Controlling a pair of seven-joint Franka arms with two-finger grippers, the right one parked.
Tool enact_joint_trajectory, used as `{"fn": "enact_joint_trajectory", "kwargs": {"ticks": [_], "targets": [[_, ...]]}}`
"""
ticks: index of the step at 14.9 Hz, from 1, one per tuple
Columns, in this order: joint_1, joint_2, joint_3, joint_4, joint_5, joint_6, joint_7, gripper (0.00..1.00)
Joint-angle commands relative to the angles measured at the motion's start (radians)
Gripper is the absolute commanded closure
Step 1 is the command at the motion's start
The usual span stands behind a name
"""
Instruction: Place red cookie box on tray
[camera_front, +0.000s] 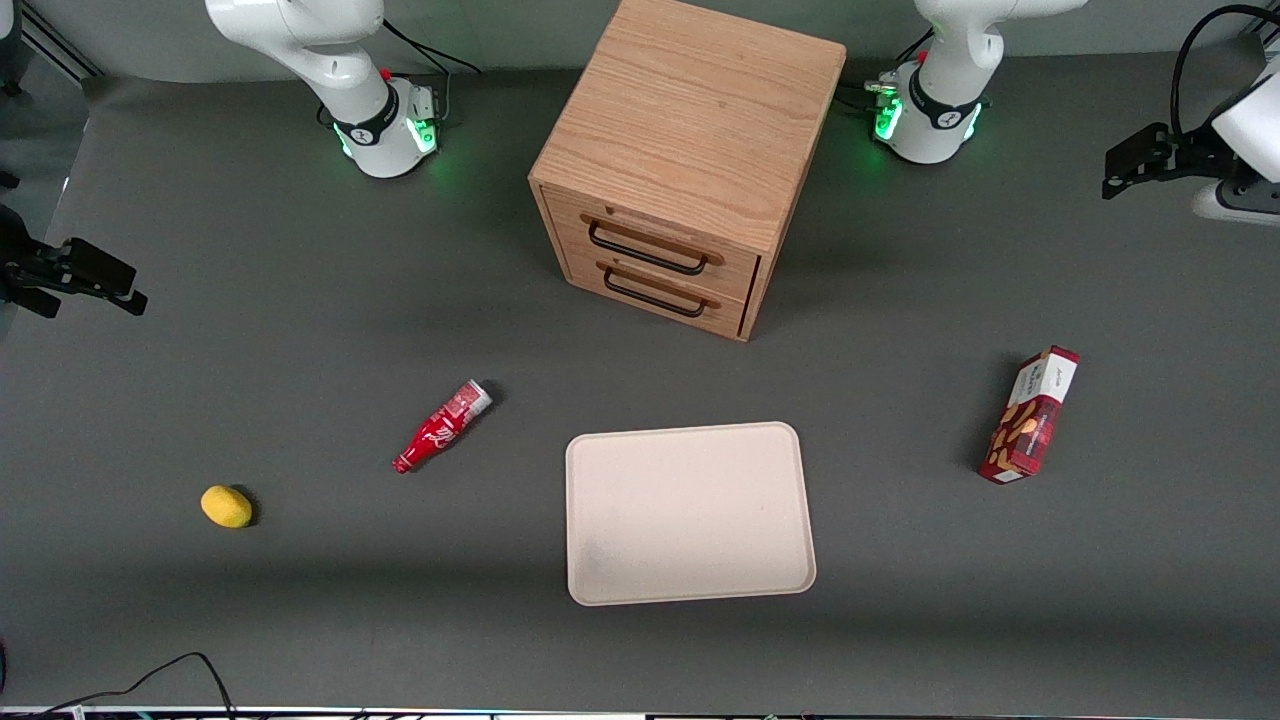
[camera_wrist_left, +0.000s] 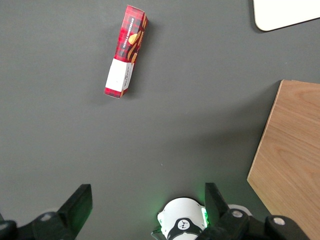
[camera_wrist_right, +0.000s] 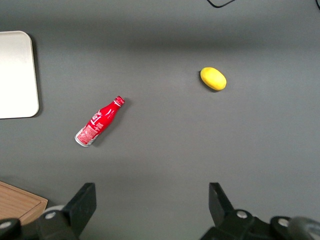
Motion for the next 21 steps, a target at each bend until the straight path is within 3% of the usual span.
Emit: {"fn": "enact_joint_trajectory", "kwargs": {"ticks": [1,13,18,21], "targets": [[-0.038,0.012,0.023,0.037,0.020,-0.037,-0.023,0.00],[-0.027,0.013,0.033,0.051,0.003,-0.042,-0.018,0.00],[-0.026,0.129,0.067,0.257,0.004,-0.061,0.031,0.00],[-0.018,0.189,0.115,0.321,0.004,-0.057,0.185,0.00]]}}
